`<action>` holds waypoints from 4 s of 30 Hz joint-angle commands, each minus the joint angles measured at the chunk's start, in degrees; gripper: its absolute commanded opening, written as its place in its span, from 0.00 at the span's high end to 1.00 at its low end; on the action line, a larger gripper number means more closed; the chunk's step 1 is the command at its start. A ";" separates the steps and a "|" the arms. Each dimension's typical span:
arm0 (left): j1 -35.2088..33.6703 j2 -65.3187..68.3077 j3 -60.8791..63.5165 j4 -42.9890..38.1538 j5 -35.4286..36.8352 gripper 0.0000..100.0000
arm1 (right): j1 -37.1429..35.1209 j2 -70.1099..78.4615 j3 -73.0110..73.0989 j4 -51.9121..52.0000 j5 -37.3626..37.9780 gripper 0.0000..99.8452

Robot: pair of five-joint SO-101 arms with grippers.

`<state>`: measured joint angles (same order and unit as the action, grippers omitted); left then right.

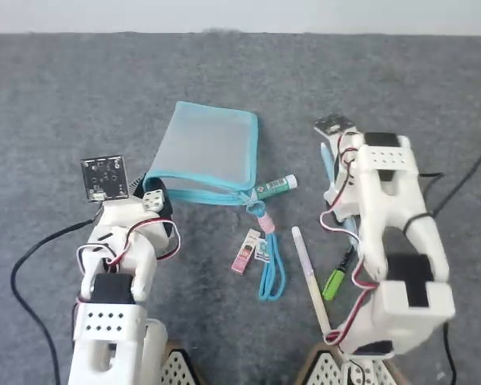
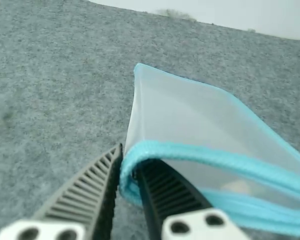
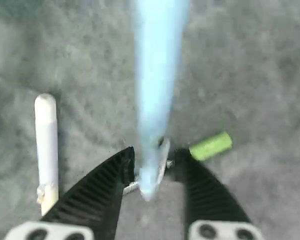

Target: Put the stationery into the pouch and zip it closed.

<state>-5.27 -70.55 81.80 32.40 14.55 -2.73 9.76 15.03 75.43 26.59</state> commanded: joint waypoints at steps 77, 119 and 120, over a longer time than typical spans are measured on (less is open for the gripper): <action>0.09 -0.18 -0.75 -1.41 -1.05 0.99 | -35.74 -53.49 11.52 27.21 -1.23 0.99; 10.11 -0.18 1.80 -1.23 -5.45 0.99 | -28.26 -5.05 -32.62 27.47 -16.18 0.99; 10.11 -0.18 1.80 -1.23 -5.45 0.99 | -27.65 -5.05 -33.32 27.38 -16.70 0.99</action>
<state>3.78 -70.55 84.35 32.40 10.15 -33.58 5.19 -13.71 100.66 11.91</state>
